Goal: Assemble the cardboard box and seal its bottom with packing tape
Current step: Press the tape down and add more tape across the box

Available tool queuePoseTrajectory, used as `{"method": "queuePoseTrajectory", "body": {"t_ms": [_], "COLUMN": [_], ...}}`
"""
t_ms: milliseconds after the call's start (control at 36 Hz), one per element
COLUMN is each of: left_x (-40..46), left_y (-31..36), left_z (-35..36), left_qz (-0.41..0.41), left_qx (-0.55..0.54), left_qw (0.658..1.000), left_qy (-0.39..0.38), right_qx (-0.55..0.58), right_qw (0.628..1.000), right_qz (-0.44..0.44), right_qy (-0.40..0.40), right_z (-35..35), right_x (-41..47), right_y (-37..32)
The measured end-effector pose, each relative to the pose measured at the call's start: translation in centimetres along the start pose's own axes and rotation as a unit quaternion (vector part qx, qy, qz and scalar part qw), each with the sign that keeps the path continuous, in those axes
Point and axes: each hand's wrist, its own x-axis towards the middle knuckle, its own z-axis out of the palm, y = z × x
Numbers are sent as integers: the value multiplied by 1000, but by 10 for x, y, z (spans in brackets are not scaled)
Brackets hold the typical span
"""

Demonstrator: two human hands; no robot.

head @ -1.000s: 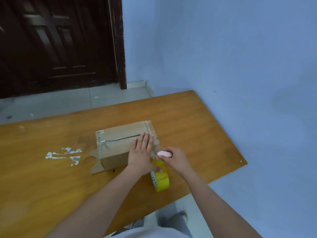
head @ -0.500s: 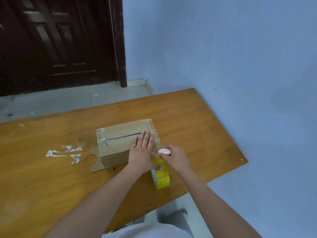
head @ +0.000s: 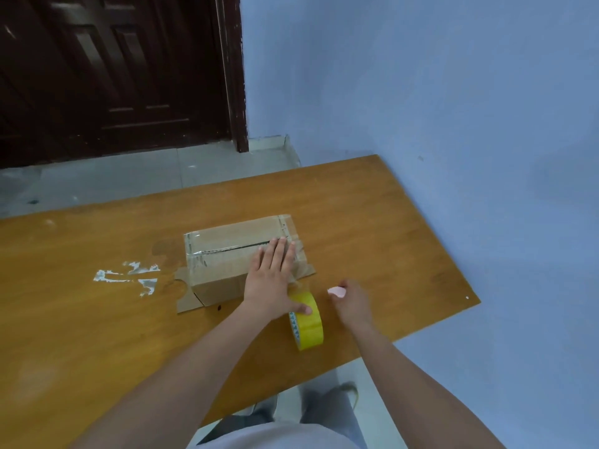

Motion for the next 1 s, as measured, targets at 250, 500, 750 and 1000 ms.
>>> {"method": "queuePoseTrajectory", "body": {"t_ms": [250,500,750,1000], "left_x": [-1,-1,-5,-3], "left_y": [-2,-2,-4,-9], "left_z": [3,4,2,3], "left_qz": [2,8,27,15], "left_qx": [5,5,0,-101], "left_qw": [1000,1000,1000,989], "left_qy": [-3,3,12,103], "right_qx": [-88,283,383,375], "right_qw": [994,957,908,912], "right_qz": [62,-40,21,16], "right_qy": [14,-54,-168,-164], "right_z": [23,16,21,23], "right_x": [-2,-18,-27,-34], "right_y": [6,-27,-39,-35]}}
